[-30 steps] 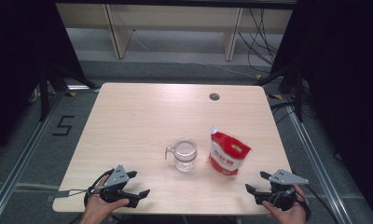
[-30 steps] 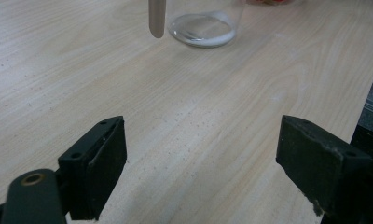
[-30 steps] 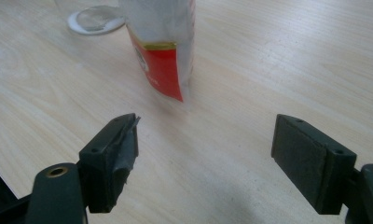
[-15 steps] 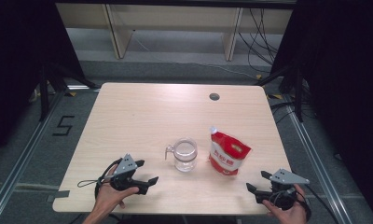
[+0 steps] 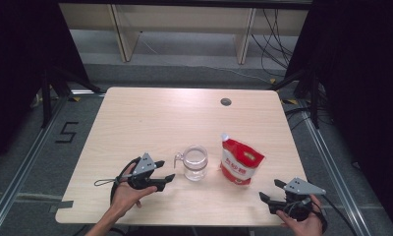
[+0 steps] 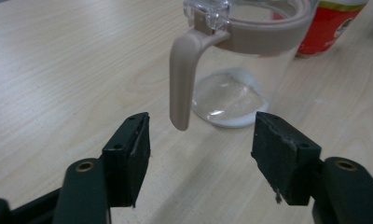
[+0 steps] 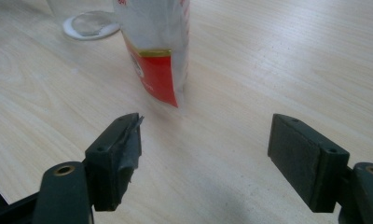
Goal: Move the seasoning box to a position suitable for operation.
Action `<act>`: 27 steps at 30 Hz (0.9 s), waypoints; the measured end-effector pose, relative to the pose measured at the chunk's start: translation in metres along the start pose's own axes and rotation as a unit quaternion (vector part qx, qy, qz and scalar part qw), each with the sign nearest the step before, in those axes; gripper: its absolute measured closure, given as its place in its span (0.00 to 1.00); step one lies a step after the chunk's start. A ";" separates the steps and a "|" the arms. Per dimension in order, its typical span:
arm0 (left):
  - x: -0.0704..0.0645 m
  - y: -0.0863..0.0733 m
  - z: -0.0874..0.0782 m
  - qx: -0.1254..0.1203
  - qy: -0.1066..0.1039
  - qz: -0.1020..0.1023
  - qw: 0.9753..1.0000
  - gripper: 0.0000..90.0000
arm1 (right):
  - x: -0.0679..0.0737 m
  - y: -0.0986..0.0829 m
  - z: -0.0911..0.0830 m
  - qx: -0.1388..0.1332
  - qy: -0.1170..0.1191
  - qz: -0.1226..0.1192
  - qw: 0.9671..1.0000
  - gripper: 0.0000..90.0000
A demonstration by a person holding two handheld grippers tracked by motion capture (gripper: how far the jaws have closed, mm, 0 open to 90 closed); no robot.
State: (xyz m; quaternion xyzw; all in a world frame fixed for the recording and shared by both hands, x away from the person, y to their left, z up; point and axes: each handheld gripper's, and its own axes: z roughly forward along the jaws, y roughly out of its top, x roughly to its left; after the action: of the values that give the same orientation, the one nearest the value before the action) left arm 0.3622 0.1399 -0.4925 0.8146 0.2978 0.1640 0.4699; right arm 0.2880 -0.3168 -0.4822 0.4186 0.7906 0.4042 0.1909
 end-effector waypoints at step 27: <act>0.009 0.017 0.033 -0.011 0.001 0.037 0.999 0.84 | -0.001 -0.001 0.003 0.007 0.005 -0.022 1.000 0.30</act>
State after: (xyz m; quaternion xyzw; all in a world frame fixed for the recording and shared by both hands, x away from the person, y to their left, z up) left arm 0.3932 0.1170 -0.4943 0.8197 0.2658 0.1853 0.4724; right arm 0.2897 -0.3161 -0.4847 0.4009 0.8031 0.3962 0.1929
